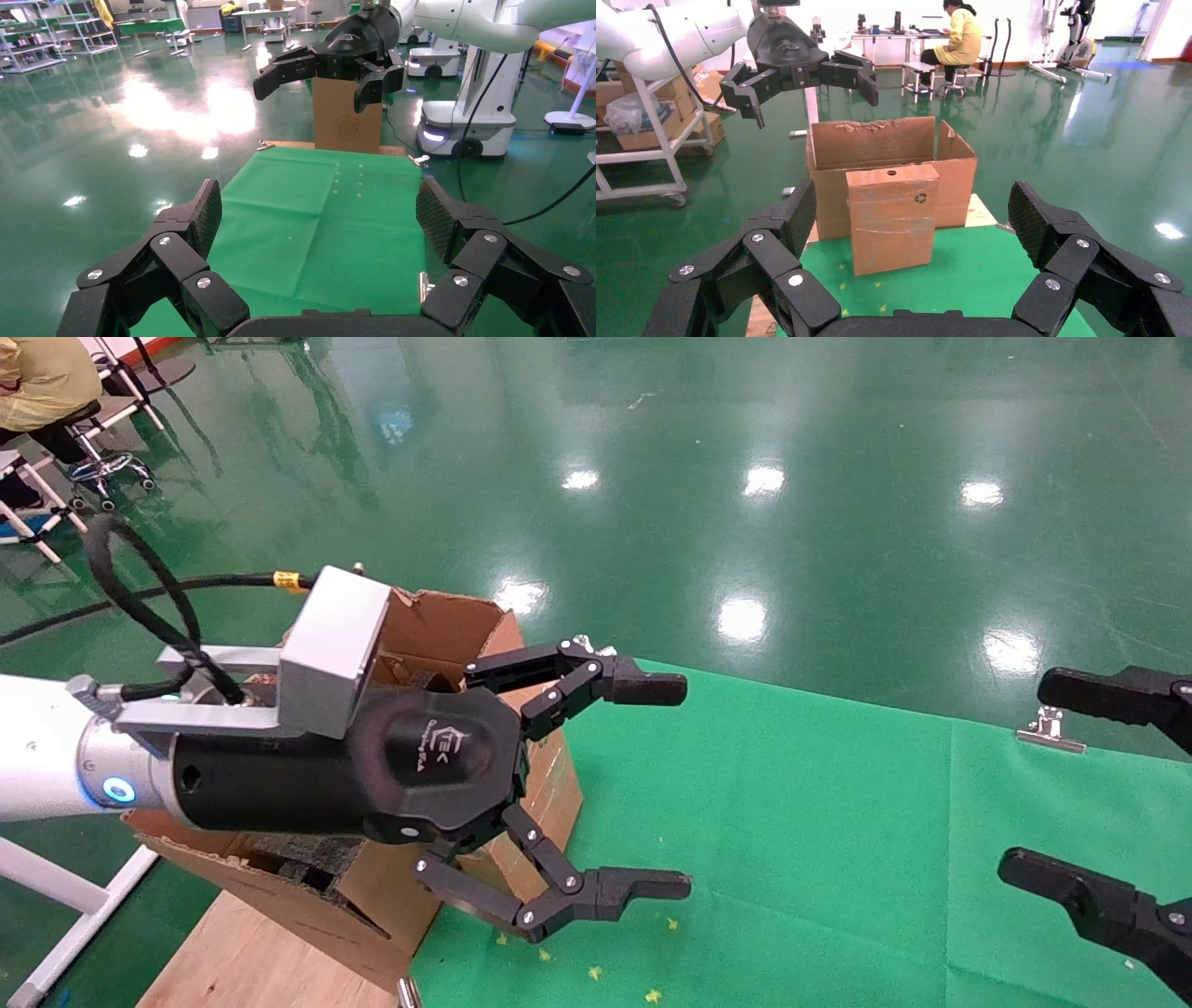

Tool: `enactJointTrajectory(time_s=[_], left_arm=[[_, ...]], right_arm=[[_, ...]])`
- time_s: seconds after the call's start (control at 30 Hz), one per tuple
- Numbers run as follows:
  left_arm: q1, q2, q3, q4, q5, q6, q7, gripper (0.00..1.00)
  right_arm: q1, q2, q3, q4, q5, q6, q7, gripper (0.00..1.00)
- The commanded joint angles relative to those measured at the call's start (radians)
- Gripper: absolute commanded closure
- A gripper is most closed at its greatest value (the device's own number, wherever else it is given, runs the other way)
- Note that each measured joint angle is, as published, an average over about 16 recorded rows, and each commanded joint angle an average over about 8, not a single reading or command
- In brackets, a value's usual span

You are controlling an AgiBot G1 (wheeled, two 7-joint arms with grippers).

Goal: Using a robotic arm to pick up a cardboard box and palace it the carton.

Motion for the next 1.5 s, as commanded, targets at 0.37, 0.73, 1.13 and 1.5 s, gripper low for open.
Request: enactJointTrajectory(time_s=[0.37, 0.73, 1.13, 1.5], left_arm=[[0.000, 0.000, 0.000, 0.000, 0.000, 0.000, 0.000, 0.00], [0.000, 0.000, 0.000, 0.000, 0.000, 0.000, 0.000, 0.00], [-0.049, -0.043, 0.033, -0.006, 0.102, -0.029, -0.074, 0.00], [-0.174, -0.109, 0.139, -0.045, 0.380, -0.120, -0.396, 0.00]], right_arm=[[0.000, 0.000, 0.000, 0.000, 0.000, 0.000, 0.000, 0.00], [0.000, 0.000, 0.000, 0.000, 0.000, 0.000, 0.000, 1.00], [0.000, 0.000, 0.000, 0.000, 0.000, 0.000, 0.000, 1.00], [0.000, 0.000, 0.000, 0.000, 0.000, 0.000, 0.000, 1.00]])
